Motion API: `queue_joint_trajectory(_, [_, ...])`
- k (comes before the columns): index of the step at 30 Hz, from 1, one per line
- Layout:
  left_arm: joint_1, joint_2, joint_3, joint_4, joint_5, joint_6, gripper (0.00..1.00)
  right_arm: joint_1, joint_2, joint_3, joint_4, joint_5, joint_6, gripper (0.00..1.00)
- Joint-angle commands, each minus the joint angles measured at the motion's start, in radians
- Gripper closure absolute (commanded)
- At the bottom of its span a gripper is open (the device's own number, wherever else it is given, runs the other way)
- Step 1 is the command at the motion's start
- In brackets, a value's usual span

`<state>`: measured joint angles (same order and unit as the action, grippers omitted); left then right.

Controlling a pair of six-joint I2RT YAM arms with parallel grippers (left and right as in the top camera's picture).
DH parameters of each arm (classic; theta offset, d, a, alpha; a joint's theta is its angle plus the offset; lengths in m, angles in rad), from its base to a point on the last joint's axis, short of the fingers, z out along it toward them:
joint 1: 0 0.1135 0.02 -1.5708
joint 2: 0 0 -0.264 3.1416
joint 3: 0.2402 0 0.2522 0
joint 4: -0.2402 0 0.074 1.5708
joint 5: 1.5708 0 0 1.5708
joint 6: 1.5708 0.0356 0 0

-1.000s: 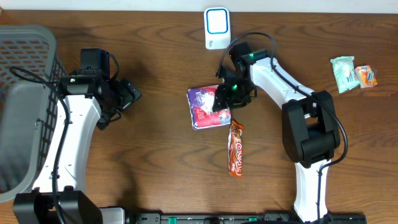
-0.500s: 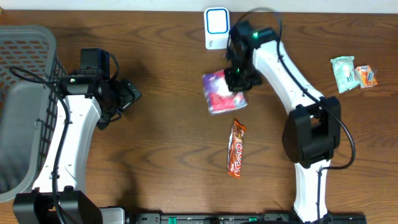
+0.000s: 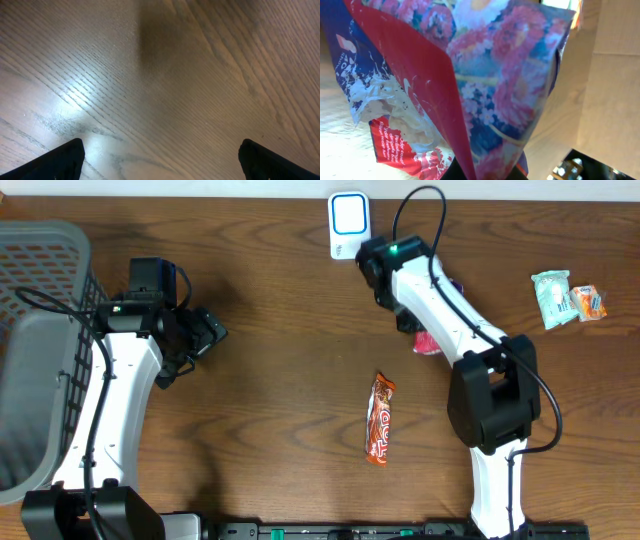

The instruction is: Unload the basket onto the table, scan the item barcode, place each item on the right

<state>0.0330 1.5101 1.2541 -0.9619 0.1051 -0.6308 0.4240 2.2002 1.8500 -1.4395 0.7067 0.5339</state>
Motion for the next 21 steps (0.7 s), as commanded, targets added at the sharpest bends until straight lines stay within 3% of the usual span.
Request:
queue_joint_trajectory(1, [0.005, -0.003, 0.000, -0.002, -0.010, 0.006, 0.02, 0.019, -0.010, -0.031, 0.009, 0.019, 0.049, 0.95])
queue_joint_trajectory(5, [0.005, -0.003, 0.000, -0.002, -0.010, 0.006, 0.02, 0.069, -0.010, -0.029, 0.052, -0.092, 0.049, 0.75])
queue_joint_trajectory(7, [0.005, -0.003, 0.000, -0.002, -0.010, 0.006, 0.02, 0.103, -0.010, -0.021, 0.097, -0.151, 0.048, 0.51])
queue_joint_trajectory(10, [0.005, -0.003, 0.000, -0.002, -0.010, 0.006, 0.02, 0.143, -0.010, 0.001, 0.160, -0.241, 0.022, 0.42])
queue_joint_trajectory(14, [0.005, -0.003, 0.000, -0.002, -0.010, 0.006, 0.02, 0.182, -0.010, 0.069, 0.217, -0.368, -0.019, 0.18])
queue_joint_trajectory(21, [0.005, -0.003, 0.000, -0.002, -0.010, 0.006, 0.02, 0.167, -0.010, 0.351, 0.106, -0.448, -0.019, 0.06])
